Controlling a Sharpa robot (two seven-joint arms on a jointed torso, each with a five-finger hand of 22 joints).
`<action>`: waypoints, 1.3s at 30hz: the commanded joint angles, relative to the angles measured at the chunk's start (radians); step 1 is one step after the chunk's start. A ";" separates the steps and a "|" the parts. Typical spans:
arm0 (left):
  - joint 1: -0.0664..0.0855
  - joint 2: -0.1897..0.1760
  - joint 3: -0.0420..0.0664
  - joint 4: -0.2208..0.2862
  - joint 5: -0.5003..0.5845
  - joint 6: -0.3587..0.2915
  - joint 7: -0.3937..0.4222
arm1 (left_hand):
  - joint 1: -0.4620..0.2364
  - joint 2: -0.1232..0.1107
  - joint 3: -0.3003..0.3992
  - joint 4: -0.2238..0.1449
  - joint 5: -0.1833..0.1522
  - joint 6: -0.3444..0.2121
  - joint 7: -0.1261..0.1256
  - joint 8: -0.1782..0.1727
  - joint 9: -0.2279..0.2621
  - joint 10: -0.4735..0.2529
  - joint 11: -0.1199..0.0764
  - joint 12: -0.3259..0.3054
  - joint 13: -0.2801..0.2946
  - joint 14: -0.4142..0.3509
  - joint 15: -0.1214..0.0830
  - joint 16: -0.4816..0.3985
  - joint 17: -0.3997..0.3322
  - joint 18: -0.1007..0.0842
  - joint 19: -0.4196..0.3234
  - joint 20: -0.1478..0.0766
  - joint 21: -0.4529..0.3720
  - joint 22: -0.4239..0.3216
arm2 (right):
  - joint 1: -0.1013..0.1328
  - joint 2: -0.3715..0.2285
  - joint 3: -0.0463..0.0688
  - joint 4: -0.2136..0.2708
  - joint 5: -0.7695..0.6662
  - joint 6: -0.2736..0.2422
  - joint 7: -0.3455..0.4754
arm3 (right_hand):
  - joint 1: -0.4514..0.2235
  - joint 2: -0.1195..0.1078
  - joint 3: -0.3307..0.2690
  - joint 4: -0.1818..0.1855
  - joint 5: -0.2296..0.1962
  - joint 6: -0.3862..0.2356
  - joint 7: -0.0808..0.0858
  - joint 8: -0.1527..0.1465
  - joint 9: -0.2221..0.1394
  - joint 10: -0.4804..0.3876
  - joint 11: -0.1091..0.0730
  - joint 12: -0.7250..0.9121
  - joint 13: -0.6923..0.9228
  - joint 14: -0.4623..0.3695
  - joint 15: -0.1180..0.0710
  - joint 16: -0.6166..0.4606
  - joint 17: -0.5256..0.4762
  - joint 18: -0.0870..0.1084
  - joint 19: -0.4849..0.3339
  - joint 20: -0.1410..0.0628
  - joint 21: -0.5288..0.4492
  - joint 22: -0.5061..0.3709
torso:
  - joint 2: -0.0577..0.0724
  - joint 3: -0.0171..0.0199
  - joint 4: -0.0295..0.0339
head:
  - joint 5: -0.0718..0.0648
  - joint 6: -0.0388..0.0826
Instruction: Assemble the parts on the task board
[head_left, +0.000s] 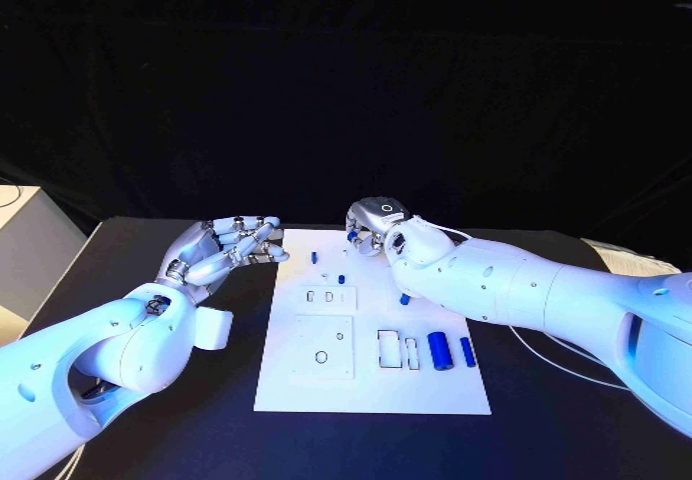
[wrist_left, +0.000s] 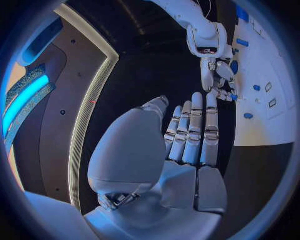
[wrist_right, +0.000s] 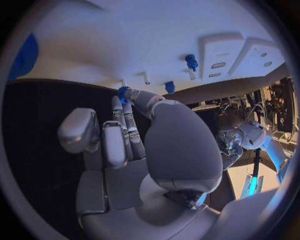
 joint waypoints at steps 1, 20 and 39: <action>0.001 0.003 0.001 0.003 -0.007 0.018 0.003 | 0.006 -0.009 0.012 0.000 -0.003 0.008 0.001 -0.004 -0.001 0.009 -0.002 -0.007 -0.001 -0.011 0.001 0.010 0.006 0.013 0.003 0.000 0.004 0.001 | -0.002 0.006 0.000 -0.005 -0.002 0.018 0.007 | -0.003 -0.003 0.005 0.000 0.006 -0.003 0.003 0.006 0.001 0.008 -0.003 0.007 0.001 0.023 -0.005 0.003 0.000 -0.014 0.002 0.000 0.004 0.000 | 0.001 -0.0013 -0.0002 | 0.002 -0.002; 0.001 0.006 0.002 0.002 -0.010 0.019 -0.001 | 0.006 -0.010 0.013 0.000 -0.004 0.008 0.001 -0.005 -0.001 0.009 -0.002 -0.007 -0.001 -0.011 0.001 0.011 0.008 0.013 0.003 0.000 0.004 0.001 | -0.006 0.033 -0.003 -0.059 0.011 0.037 0.025 | -0.016 -0.016 0.012 0.003 0.001 -0.026 0.010 -0.002 0.009 -0.011 0.005 -0.012 -0.001 0.019 0.001 0.001 -0.010 -0.013 -0.005 0.005 0.000 -0.003 | 0.002 -0.0022 0.0005 | 0.003 -0.003; 0.001 0.005 0.003 0.002 -0.010 0.020 -0.005 | 0.005 -0.010 0.015 0.001 -0.005 0.008 0.001 -0.005 -0.002 0.010 -0.002 -0.008 -0.001 -0.012 0.002 0.012 0.009 0.013 0.003 0.000 0.005 0.001 | -0.006 0.030 -0.004 -0.060 0.030 0.035 0.045 | -0.010 -0.045 -0.030 0.001 0.001 -0.160 0.036 -0.083 0.006 -0.238 0.042 -0.016 -0.024 -0.002 0.031 -0.027 -0.083 0.003 -0.039 0.035 -0.070 -0.082 | 0.003 -0.0018 -0.0012 | 0.008 -0.004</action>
